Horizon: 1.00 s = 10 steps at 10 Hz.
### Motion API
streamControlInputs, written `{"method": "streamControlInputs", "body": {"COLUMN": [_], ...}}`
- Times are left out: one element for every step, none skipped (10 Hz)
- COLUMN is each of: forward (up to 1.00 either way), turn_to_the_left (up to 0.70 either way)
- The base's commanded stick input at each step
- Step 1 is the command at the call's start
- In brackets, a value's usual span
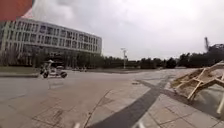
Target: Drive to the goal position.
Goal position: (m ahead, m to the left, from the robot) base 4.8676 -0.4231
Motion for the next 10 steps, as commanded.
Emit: {"method": "streamControlInputs", "body": {"forward": [0.5,0.5,0.5,0.5,0.5,0.5,0.5,0.5,0.5,0.5], "turn_to_the_left": [0.0,0.0,0.0,0.0,0.0,0.0,0.0,0.0,0.0,0.0]}}
